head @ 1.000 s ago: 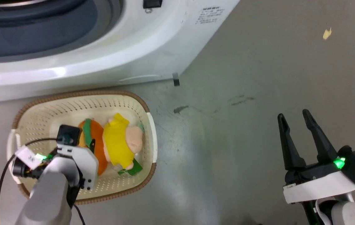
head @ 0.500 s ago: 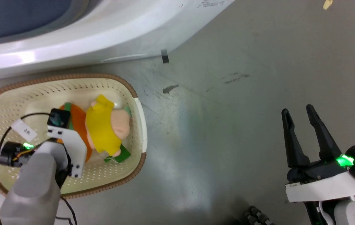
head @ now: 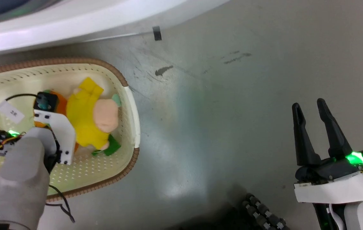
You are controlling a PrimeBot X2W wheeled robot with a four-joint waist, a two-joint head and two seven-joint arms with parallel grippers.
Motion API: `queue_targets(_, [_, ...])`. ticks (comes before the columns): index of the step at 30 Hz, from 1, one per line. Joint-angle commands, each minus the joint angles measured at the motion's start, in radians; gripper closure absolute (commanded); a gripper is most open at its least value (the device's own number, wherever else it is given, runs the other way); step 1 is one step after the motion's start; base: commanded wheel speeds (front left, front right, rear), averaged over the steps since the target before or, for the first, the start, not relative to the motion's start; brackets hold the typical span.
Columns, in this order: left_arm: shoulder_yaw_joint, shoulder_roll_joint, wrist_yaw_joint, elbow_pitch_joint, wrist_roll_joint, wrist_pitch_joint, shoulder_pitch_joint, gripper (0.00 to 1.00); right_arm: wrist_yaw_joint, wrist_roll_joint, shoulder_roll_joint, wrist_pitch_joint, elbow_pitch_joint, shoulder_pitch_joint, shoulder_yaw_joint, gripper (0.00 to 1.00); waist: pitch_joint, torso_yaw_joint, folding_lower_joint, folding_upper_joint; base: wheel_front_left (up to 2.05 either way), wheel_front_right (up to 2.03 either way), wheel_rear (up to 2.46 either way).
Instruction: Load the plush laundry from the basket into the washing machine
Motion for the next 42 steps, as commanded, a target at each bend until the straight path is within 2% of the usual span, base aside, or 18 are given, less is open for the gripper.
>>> queue_targets(1, [-0.007, 0.008, 0.004, 0.031, -0.01, 0.003, -0.023, 1.0, -0.001, 0.012, 0.0, -0.011, -0.008, -0.024, 0.002, 0.0, 0.016, -0.011, 0.0, -0.0001, 0.0, 0.0, 0.0])
queue_targets(9, [-0.005, 0.041, 0.019, 0.115, -0.054, -0.045, -0.047, 1.0, -0.001, 0.024, 0.0, -0.028, -0.004, -0.068, 0.013, 0.0, 0.037, -0.057, 0.0, -0.0001, 0.0, 0.0, 0.0])
queue_targets(14, [0.018, 0.055, 0.028, 0.169, -0.105, -0.104, -0.032, 1.0, -0.001, 0.019, 0.0, -0.038, 0.018, -0.11, 0.035, 0.0, 0.0, -0.093, 0.0, -0.0001, 0.0, 0.0, 0.0])
queue_targets(18, [0.035, 0.006, 0.02, 0.199, -0.149, -0.17, 0.015, 1.0, -0.001, -0.021, 0.0, -0.044, 0.034, -0.103, 0.01, 0.0, -0.104, -0.054, 0.0, -0.0001, 0.0, 0.0, 0.0])
queue_targets(21, [0.092, -0.034, 0.014, 0.202, -0.218, -0.237, 0.059, 1.0, -0.001, -0.057, 0.0, -0.044, 0.046, -0.079, -0.008, 0.0, -0.196, -0.014, 0.0, -0.0001, 0.0, 0.0, 0.0])
queue_targets(34, [0.076, -0.134, -0.042, 0.19, -0.259, -0.493, 0.218, 1.0, -0.001, -0.181, 0.0, -0.044, 0.08, 0.032, -0.028, 0.0, -0.496, 0.13, 0.0, -0.0001, 0.0, 0.0, 0.0])
queue_targets(42, [0.073, -0.197, -0.051, 0.085, -0.288, -0.562, 0.314, 1.0, -0.001, -0.205, 0.0, -0.044, 0.087, 0.08, -0.047, 0.0, -0.607, 0.194, 0.0, -0.0001, 0.0, 0.0, 0.0])
